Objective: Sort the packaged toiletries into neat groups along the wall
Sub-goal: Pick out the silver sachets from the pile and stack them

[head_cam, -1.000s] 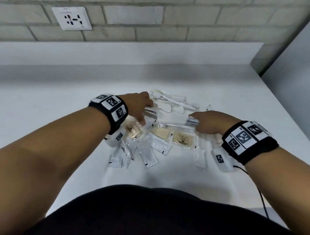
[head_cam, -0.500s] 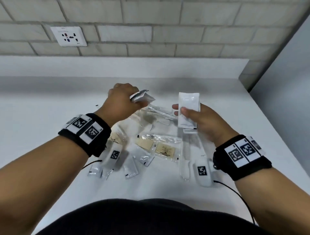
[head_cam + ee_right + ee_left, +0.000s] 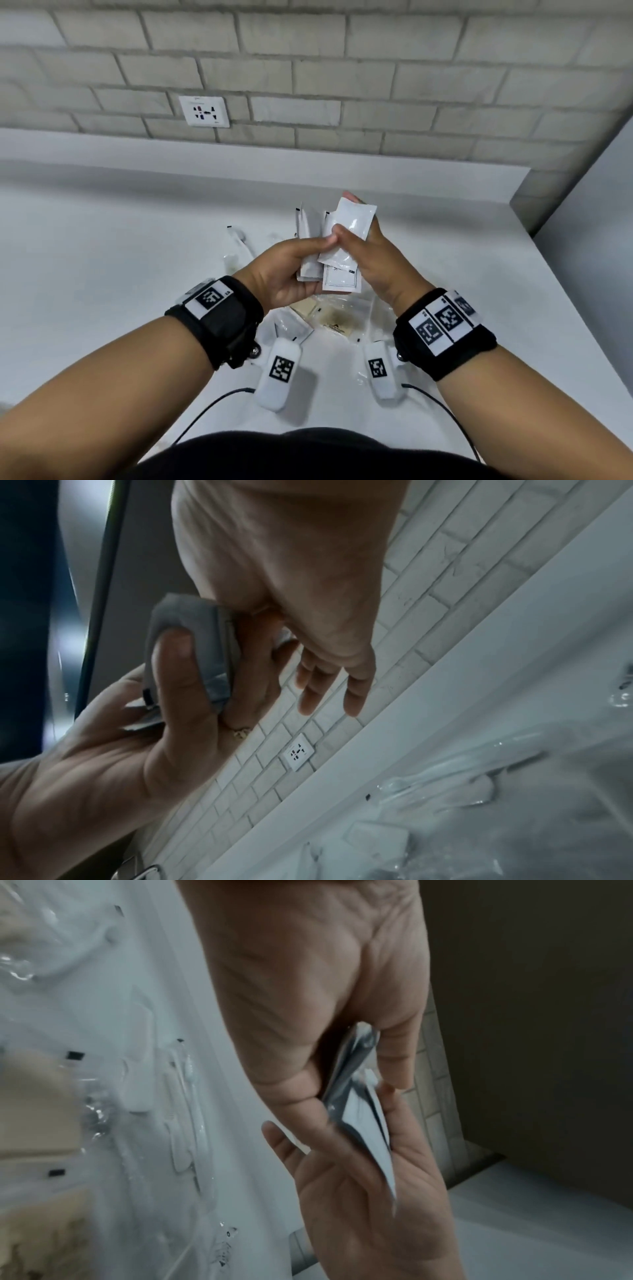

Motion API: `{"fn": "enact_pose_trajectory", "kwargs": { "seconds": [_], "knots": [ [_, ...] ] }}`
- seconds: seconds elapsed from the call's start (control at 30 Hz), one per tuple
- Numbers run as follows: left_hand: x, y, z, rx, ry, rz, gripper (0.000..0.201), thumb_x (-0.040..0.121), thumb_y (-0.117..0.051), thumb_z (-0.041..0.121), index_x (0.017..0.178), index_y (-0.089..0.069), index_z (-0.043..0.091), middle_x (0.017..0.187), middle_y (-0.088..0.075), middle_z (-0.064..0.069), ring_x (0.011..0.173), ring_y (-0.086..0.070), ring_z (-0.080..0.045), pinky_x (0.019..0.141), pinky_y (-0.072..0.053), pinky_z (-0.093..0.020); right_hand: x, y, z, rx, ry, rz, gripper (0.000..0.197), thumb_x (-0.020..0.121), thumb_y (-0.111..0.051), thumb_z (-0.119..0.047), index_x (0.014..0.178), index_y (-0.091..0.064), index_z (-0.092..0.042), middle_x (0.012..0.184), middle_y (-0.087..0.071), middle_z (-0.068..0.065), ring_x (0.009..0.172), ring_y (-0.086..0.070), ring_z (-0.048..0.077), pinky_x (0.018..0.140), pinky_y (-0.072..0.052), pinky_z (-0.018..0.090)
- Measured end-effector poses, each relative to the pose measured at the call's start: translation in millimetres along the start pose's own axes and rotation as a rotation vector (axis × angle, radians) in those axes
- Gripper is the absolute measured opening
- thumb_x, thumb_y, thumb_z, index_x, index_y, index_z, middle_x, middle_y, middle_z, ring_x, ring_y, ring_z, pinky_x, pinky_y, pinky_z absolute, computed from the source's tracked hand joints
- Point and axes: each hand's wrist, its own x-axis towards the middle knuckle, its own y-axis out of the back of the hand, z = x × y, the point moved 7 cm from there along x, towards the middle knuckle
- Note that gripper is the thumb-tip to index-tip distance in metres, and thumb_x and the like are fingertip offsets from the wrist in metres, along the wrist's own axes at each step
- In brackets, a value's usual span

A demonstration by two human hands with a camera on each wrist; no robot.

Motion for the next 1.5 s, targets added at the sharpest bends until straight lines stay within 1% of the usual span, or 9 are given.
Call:
{"fn": "enact_pose_trajectory", "kwargs": {
  "seconds": [0.13, 0.23, 0.33, 0.47, 0.6, 0.8, 0.97, 1.2, 1.5],
  "knots": [
    [-11, -1, -6, -0.054, -0.001, 0.035, 0.026, 0.087, -0.058, 0.01, 0.111, -0.063, 0.003, 0.1, -0.071, -0.016, 0.09, -0.071, -0.028, 0.074, -0.061, -0.039, -4, 3, -5, 0.044, 0.068, 0.013, 0.064, 0.094, -0.058, -0.029, 0.146, -0.023, -0.046, 0.139, -0.051, -0.011, 0.115, -0.059, 0.005, 0.081, -0.053, 0.017],
    [-14, 4, -14, 0.007, -0.004, 0.172, 0.022, 0.087, -0.058, 0.01, 0.106, -0.065, 0.002, 0.097, -0.071, -0.014, 0.084, -0.072, -0.024, 0.058, -0.06, -0.027, -6, 6, -4, -0.003, 0.049, 0.043, 0.044, 0.095, -0.056, -0.032, 0.136, -0.043, -0.042, 0.111, -0.066, -0.01, 0.09, -0.067, 0.008, 0.062, -0.054, 0.025],
    [-13, 10, -18, 0.031, -0.031, 0.284, 0.02, 0.088, -0.06, 0.007, 0.106, -0.065, 0.003, 0.096, -0.07, -0.01, 0.077, -0.072, -0.019, 0.05, -0.056, -0.022, -3, 21, -8, -0.156, 0.071, 0.186, 0.015, 0.096, -0.054, -0.037, 0.108, -0.061, -0.03, 0.092, -0.07, -0.008, 0.08, -0.067, 0.012, 0.067, -0.053, 0.027],
    [-17, 22, -14, -0.009, -0.088, 0.347, 0.024, 0.09, -0.053, 0.001, 0.113, -0.062, 0.001, 0.104, -0.07, -0.015, 0.087, -0.071, -0.027, 0.05, -0.057, -0.024, 0, 54, -21, -0.109, 0.156, 0.386, 0.014, 0.095, -0.057, -0.033, 0.091, -0.068, -0.026, 0.068, -0.062, -0.002, 0.044, -0.05, 0.003, 0.051, -0.044, 0.023],
    [-22, 25, -3, -0.058, -0.101, 0.313, 0.024, 0.093, -0.047, 0.001, 0.114, -0.059, -0.001, 0.099, -0.072, -0.015, 0.085, -0.073, -0.029, 0.055, -0.059, -0.027, -9, 34, -45, -0.46, 0.567, 0.262, 0.045, 0.087, -0.05, 0.002, 0.118, -0.067, -0.027, 0.105, -0.058, 0.002, 0.089, -0.06, 0.012, 0.085, -0.047, 0.018],
    [-29, 30, 14, -0.043, -0.115, 0.26, 0.017, 0.09, -0.057, 0.005, 0.105, -0.065, 0.004, 0.093, -0.074, -0.011, 0.08, -0.073, -0.024, 0.058, -0.06, -0.028, -5, -7, -34, -0.85, 0.765, 0.223, 0.048, 0.087, -0.038, -0.009, 0.125, -0.064, -0.022, 0.137, -0.052, 0.012, 0.123, -0.052, 0.027, 0.099, -0.046, 0.036],
    [-36, 52, 21, 0.026, -0.143, 0.303, 0.018, 0.088, -0.058, -0.004, 0.103, -0.066, 0.001, 0.093, -0.075, -0.009, 0.08, -0.073, -0.021, 0.064, -0.061, -0.028, 9, -3, -28, -0.497, 0.484, 0.32, 0.055, 0.096, -0.04, 0.001, 0.144, -0.038, -0.026, 0.126, -0.05, -0.005, 0.102, -0.056, 0.009, 0.089, -0.042, 0.01],
    [-43, 75, 35, 0.063, -0.213, 0.323, 0.018, 0.087, -0.059, -0.005, 0.101, -0.066, 0.004, 0.09, -0.076, -0.008, 0.079, -0.073, -0.02, 0.07, -0.061, -0.029, 20, -26, -14, -0.097, 0.059, 0.229, 0.008, 0.093, -0.058, -0.033, 0.094, -0.064, -0.028, 0.082, -0.07, 0.0, 0.063, -0.062, 0.015, 0.057, -0.044, 0.03],
    [-55, 110, 45, 0.126, -0.244, 0.43, 0.016, 0.089, -0.059, -0.001, 0.105, -0.062, -0.001, 0.079, -0.065, -0.004, 0.06, -0.067, -0.01, 0.063, -0.061, -0.028, 31, -35, -8, 0.113, 0.012, 0.305, 0.014, 0.083, -0.071, -0.009, 0.092, -0.069, -0.019, 0.079, -0.073, -0.002, 0.069, -0.07, 0.019, 0.053, -0.054, 0.029]
  ]
}}
